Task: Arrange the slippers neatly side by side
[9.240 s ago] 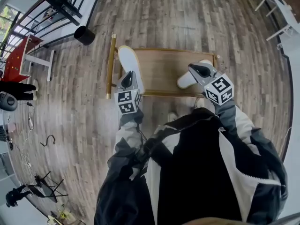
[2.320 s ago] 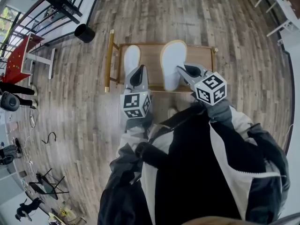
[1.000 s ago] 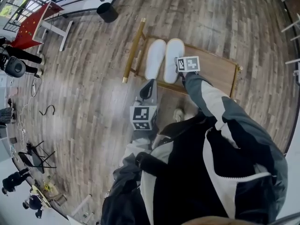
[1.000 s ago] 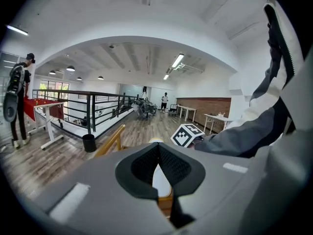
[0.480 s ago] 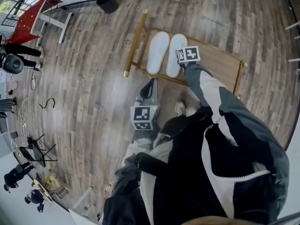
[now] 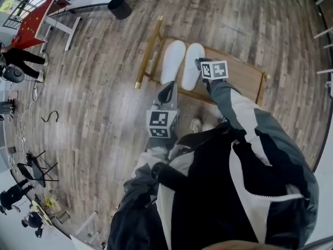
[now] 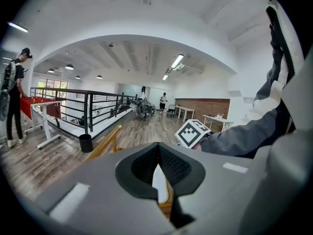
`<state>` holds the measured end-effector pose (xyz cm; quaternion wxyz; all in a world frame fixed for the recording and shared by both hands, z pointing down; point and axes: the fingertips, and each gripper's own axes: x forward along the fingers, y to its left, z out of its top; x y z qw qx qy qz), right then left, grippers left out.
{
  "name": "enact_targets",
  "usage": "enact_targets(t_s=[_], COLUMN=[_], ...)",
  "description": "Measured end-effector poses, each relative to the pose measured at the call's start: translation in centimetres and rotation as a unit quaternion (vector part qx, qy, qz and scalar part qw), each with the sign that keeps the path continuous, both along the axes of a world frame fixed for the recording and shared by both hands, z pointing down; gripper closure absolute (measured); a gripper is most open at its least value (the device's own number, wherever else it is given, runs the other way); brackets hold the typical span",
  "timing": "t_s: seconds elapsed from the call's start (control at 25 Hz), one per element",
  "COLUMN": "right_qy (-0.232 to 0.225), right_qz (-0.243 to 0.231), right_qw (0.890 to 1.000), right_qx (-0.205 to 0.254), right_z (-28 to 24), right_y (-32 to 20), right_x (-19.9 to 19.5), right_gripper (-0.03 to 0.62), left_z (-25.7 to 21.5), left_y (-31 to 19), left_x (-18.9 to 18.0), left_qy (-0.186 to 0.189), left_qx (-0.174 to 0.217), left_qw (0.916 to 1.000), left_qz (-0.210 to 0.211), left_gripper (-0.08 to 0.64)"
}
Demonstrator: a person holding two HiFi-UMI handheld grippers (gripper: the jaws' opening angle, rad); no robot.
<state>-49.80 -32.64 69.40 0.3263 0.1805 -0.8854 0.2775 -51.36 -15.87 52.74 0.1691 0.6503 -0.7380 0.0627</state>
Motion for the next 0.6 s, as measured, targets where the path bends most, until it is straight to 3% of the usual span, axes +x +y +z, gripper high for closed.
enact_targets(t_s=[0.08, 0.32, 0.48, 0.6], right_qy=[-0.046, -0.156, -0.188, -0.202], right_qz=[0.0, -0.063, -0.1, -0.106], right_qw=[0.999, 0.982, 0.964, 0.955], right_qx=[0.016, 0.085, 0.16, 0.191], right_z=[-3.4, -13.9, -19.9, -22.9], right_y=[0.3, 2.6, 4.0, 4.7], right_x=[0.1, 0.1, 1.9, 3.8], right_gripper=[0.569, 0.589, 0.589, 0.589], left_z=[-0.4, -2.9, -5.1, -7.0], left_y=[-0.9, -3.7, -5.2, -6.0], left_x=[0.3, 0.5, 1.0, 1.8], left_qy=[-0.004, -0.024, -0.032, -0.046], left_qx=[0.006, 0.037, 0.051, 0.064], left_qw=[0.9999, 0.9986, 0.9972, 0.9951], left_qz=[0.009, 0.03, 0.045, 0.059], left_gripper=[0.549, 0.549, 0.549, 0.549])
